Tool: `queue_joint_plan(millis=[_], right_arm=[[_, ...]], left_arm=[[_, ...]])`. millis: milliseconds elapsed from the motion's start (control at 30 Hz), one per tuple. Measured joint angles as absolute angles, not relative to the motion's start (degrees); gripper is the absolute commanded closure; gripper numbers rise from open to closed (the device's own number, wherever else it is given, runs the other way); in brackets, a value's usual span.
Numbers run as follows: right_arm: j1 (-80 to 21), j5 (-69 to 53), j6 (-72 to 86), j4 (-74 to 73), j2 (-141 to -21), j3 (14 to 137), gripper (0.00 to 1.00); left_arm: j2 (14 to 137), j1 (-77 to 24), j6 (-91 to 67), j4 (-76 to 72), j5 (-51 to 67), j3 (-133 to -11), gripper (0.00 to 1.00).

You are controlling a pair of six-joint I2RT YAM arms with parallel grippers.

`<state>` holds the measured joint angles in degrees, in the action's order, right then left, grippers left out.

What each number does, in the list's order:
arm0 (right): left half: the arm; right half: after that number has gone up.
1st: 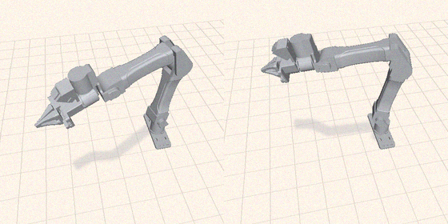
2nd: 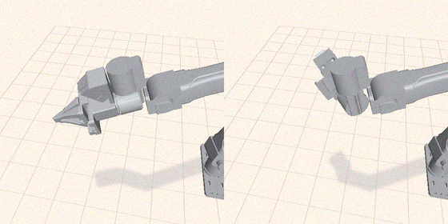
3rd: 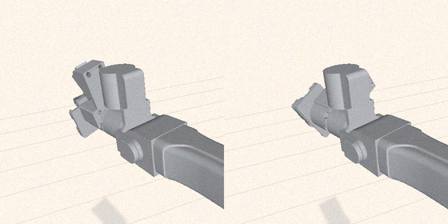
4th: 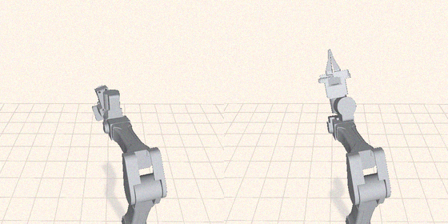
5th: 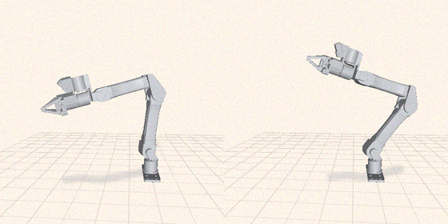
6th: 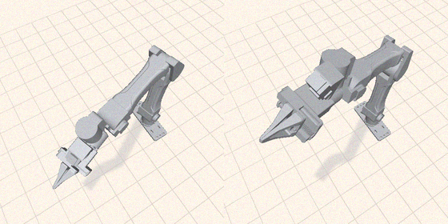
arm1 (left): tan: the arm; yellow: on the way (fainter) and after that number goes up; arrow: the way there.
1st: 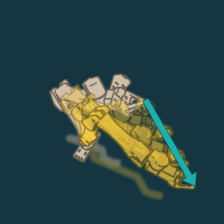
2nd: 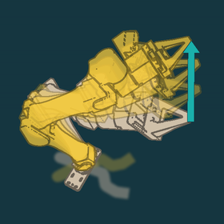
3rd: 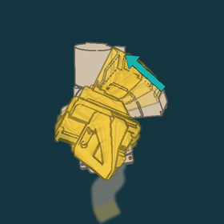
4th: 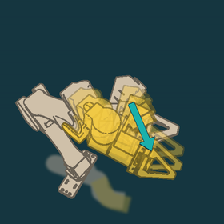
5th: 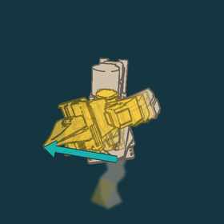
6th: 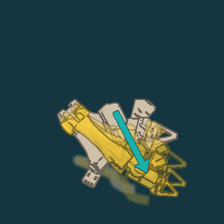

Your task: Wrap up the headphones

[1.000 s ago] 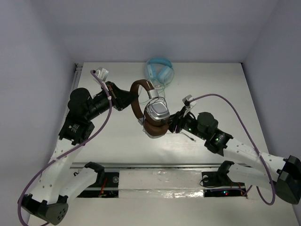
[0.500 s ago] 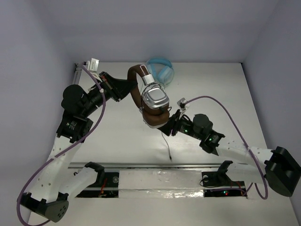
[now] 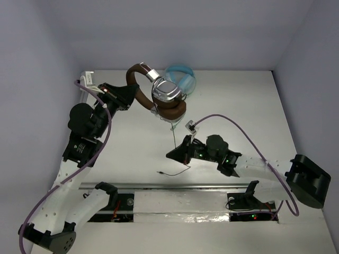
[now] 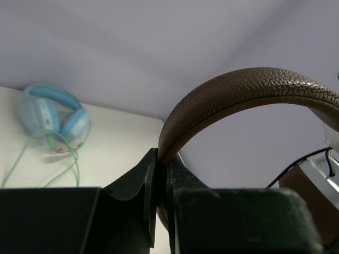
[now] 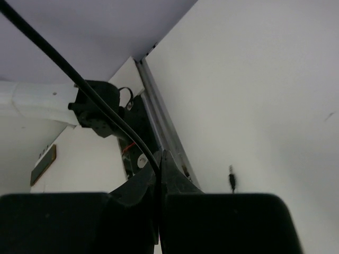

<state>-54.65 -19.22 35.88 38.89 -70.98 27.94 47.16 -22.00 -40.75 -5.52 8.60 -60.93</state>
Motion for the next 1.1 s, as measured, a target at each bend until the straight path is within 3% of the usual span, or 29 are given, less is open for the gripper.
queue_joint_plan(millis=[567, 867, 1100], right_arm=[[-78.3, 1.1, 37.52, 7.68, -70.11, 44.27, 1.0], [-79.59, 6.81, 32.01, -12.75, -71.48, 57.76, 1.0], [-79.57, 17.91, 22.22, -24.93, -76.73, 70.06, 1.0]], left_arm=[[44.25, -23.62, -37.71, 3.03, -21.85, -46.39, 1.0], [49.87, -38.33, -34.76, 11.73, -32.91, -44.51, 1.0], [54.37, -48.45, -35.07, 15.07, -32.86, -42.7, 1.0]])
